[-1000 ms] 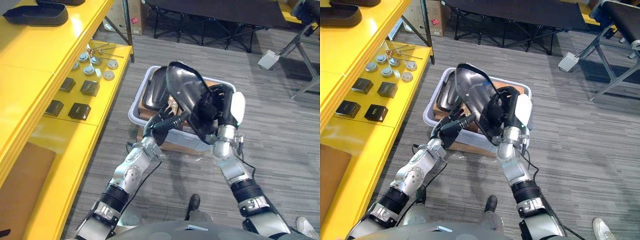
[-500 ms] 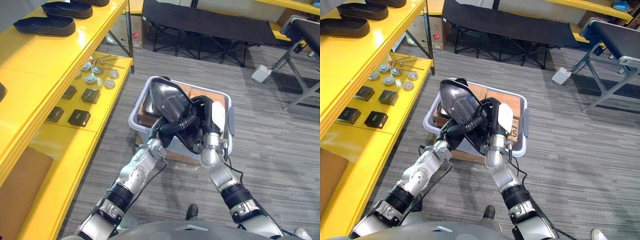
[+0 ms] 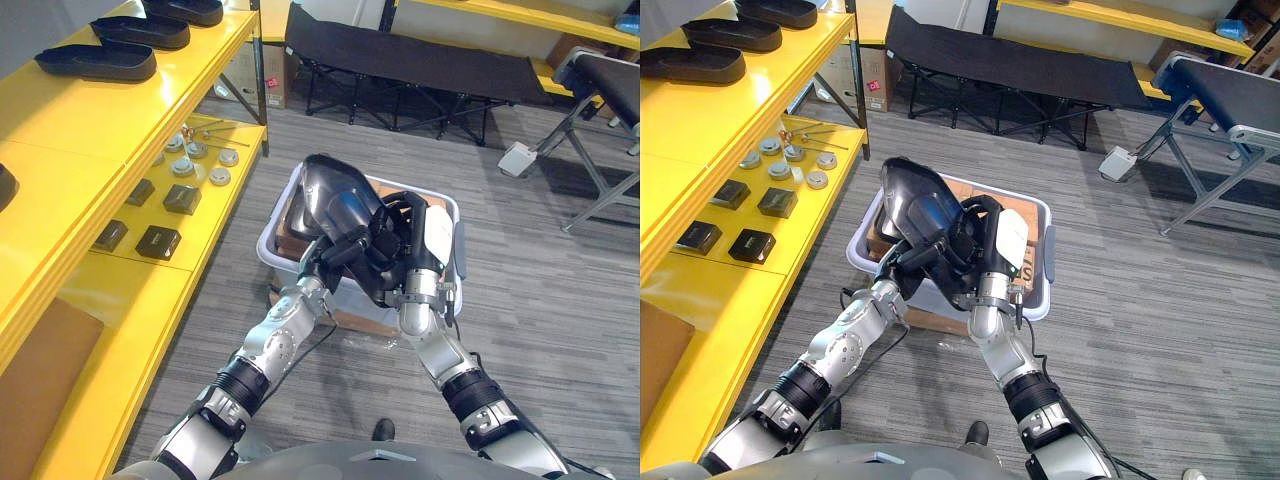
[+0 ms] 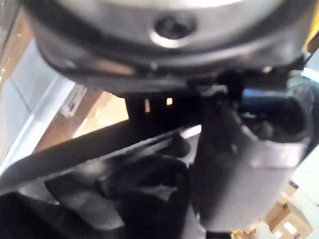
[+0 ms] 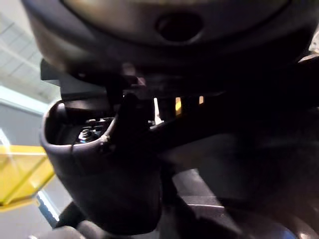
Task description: Walk over and take three plastic housings, then place them on the shelf
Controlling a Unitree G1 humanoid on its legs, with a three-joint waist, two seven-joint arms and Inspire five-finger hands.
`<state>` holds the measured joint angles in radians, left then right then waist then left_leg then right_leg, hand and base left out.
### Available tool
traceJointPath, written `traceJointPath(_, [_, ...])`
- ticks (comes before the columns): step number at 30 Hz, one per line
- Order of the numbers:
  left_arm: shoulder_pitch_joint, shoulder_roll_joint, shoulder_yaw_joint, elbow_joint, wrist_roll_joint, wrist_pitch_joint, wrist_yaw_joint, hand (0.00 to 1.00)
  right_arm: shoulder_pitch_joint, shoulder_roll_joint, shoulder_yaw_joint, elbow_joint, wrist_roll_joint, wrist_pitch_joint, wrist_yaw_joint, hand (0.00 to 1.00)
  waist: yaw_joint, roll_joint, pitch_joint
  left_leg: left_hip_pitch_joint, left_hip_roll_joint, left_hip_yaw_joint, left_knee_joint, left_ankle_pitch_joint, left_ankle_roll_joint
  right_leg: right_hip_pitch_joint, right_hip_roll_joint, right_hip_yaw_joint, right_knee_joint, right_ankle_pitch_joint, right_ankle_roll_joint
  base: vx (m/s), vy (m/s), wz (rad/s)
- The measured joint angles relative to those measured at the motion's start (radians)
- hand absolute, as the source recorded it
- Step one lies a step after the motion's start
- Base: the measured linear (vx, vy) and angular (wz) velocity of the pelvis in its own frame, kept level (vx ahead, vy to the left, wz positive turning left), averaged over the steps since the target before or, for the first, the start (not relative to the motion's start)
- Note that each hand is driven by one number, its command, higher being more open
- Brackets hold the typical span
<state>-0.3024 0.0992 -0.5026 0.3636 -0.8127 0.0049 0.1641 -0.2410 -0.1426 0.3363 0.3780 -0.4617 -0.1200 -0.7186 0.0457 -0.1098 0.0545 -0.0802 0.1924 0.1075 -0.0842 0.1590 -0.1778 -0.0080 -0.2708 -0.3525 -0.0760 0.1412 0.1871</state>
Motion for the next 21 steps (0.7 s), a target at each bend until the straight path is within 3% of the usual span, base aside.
traceJointPath(4, [0.000, 0.017, -0.042, 0.000, -0.006, -0.058, 0.018, 0.00, 0.000, 0.001, 0.003, 0.000, 0.009, -0.005, -0.007, 0.00, 0.004, -0.002, -0.002, 0.001, 0.000, 0.000, 0.000, 0.000, 0.000, 0.001, 0.000, 0.000, 0.000, 0.000, 0.000, 0.00, 0.000, 0.00])
traceJointPath(9, [0.007, 0.018, -0.040, 0.000, -0.014, -0.113, 0.013, 0.00, 0.007, 0.002, 0.003, -0.001, 0.017, -0.057, -0.026, 0.00, -0.005, -0.002, -0.003, 0.004, 0.000, 0.003, 0.000, -0.002, -0.001, 0.002, -0.001, 0.000, -0.001, 0.000, 0.000, 0.00, 0.000, 0.00])
traceJointPath(10, [0.008, 0.018, -0.039, 0.000, -0.015, -0.116, 0.004, 0.00, 0.014, 0.002, 0.002, -0.002, 0.017, -0.069, -0.034, 1.00, -0.007, -0.003, -0.003, 0.006, 0.000, 0.004, 0.000, -0.003, -0.001, 0.004, -0.001, -0.001, -0.001, 0.000, 0.000, 0.00, 0.000, 0.00])
traceJointPath(18, [0.042, 0.017, -0.002, -0.002, -0.019, -0.143, -0.010, 0.00, 0.109, 0.003, 0.040, -0.002, 0.020, -0.168, -0.053, 1.00, -0.022, -0.001, -0.011, 0.019, 0.000, 0.016, 0.000, -0.017, -0.003, 0.009, -0.003, 0.001, -0.001, -0.002, 0.000, 0.00, 0.000, -0.03])
traceJointPath(21, [0.048, 0.014, 0.021, -0.035, -0.013, -0.180, 0.028, 0.00, 0.130, 0.024, 0.049, -0.002, 0.068, -0.181, -0.068, 1.00, -0.023, -0.001, -0.011, 0.020, 0.000, 0.018, 0.000, -0.018, -0.003, 0.009, -0.003, 0.001, -0.001, -0.002, 0.000, 0.00, 0.000, 0.00])
